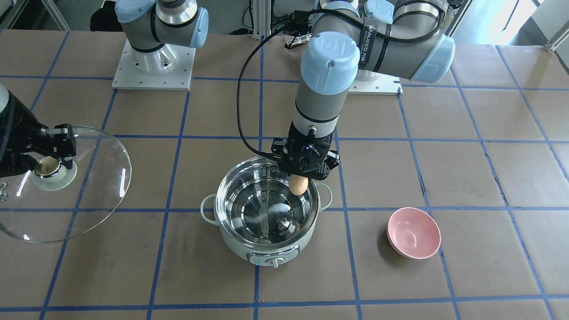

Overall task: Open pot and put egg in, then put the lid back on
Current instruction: 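Carry the egg over the open pot and lower it inside with the left gripper, then release the egg and withdraw the left gripper while the right brings the lid back, then lower the glass lid onto the pot with the right gripper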

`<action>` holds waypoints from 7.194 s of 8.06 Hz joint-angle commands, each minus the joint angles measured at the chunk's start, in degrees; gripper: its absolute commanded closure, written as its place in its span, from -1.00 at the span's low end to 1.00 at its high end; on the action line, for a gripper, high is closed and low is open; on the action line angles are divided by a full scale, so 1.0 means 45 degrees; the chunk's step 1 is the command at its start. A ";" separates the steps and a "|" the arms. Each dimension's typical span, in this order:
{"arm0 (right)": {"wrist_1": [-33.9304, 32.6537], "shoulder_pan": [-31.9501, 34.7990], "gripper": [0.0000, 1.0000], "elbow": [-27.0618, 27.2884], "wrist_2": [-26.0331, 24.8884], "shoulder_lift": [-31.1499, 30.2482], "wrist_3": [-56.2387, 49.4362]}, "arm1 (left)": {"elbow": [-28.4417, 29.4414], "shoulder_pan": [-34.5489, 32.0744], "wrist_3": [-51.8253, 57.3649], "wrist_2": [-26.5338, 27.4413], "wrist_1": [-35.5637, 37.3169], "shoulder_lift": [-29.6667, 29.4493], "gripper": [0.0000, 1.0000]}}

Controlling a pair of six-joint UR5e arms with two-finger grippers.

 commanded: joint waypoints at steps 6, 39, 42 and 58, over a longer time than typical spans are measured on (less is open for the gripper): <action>-0.0117 0.0000 1.00 0.0146 0.0034 0.0097 -0.0020 | 0.0542 -0.0863 -0.1322 -0.0054 0.1586 -0.2519 1.00; -0.2696 0.6914 1.00 -0.0635 0.1928 0.2987 0.5859 | 0.0835 0.3434 0.0182 0.0083 -0.4508 0.3631 -1.00; -0.2773 0.6914 1.00 -0.0518 0.1928 0.3142 0.5684 | 0.0698 0.3219 0.0202 0.0103 -0.4371 0.3592 -1.00; -0.3242 0.6914 0.64 -0.0225 0.1909 0.3339 0.4805 | 0.0834 0.3238 0.0279 0.0259 -0.3785 0.3396 -1.00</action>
